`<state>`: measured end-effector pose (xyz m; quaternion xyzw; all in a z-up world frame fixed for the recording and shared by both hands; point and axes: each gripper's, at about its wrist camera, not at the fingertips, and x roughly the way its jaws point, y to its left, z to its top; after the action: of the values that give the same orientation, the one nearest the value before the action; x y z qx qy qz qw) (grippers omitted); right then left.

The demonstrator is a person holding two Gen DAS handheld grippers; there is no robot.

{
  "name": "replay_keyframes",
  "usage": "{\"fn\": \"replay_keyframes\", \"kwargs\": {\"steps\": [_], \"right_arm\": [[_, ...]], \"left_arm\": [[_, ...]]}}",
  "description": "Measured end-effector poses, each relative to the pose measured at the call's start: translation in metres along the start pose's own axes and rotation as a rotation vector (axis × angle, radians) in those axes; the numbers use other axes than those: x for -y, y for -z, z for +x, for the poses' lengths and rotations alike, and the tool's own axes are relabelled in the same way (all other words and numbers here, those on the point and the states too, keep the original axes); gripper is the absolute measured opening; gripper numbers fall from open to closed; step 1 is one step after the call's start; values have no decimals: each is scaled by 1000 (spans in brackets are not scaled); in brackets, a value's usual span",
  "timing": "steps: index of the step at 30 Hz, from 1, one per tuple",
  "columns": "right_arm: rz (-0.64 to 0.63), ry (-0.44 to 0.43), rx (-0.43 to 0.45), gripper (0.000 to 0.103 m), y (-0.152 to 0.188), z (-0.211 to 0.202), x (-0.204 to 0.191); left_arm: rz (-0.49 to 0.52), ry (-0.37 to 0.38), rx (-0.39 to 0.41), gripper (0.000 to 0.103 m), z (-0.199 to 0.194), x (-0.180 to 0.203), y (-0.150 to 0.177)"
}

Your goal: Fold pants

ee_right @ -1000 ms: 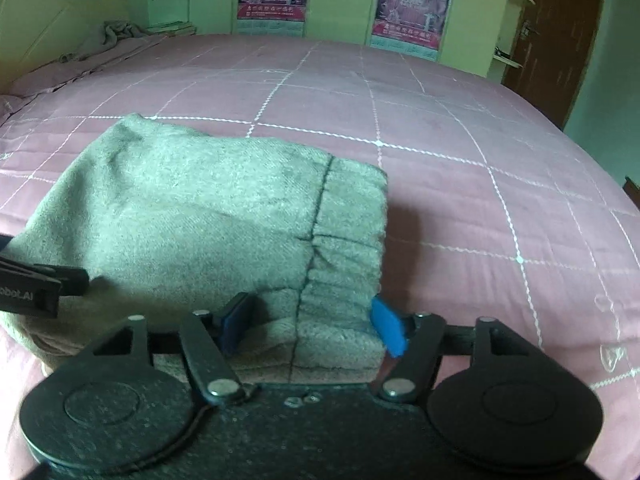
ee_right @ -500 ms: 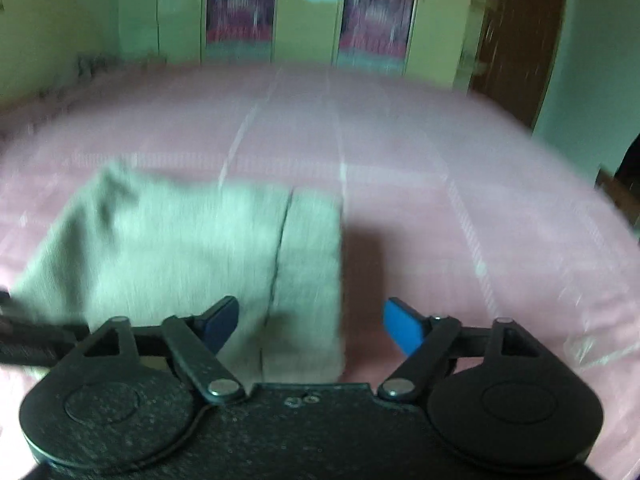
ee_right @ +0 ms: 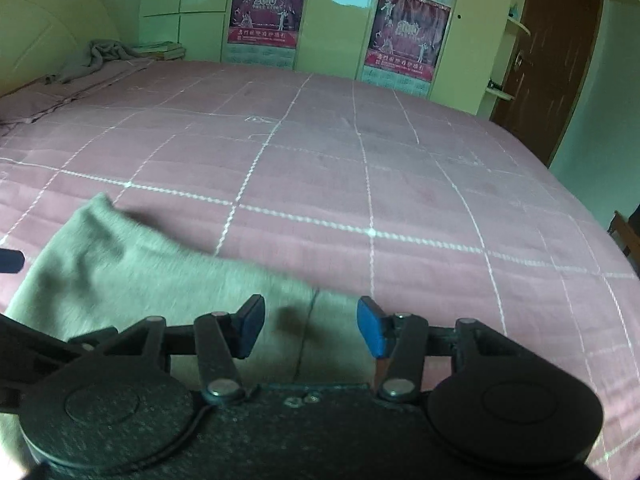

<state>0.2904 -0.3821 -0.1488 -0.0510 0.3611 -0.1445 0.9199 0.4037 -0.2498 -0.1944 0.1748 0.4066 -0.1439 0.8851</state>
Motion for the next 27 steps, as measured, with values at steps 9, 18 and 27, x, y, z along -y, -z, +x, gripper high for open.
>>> {"fn": "replay_keyframes", "kwargs": {"steps": [9,18,27], "right_arm": [[-17,75,-110,52,4,59,2],[2,25,-36,52,14,1,2],[13,14,-63,58,83,-37,-3]], "left_arm": [[-208,48,-41,103,41,-28,-9],[-183,59,-29,103,0,-27,29],[-244,73,-66,103,-52,-30,78]]}}
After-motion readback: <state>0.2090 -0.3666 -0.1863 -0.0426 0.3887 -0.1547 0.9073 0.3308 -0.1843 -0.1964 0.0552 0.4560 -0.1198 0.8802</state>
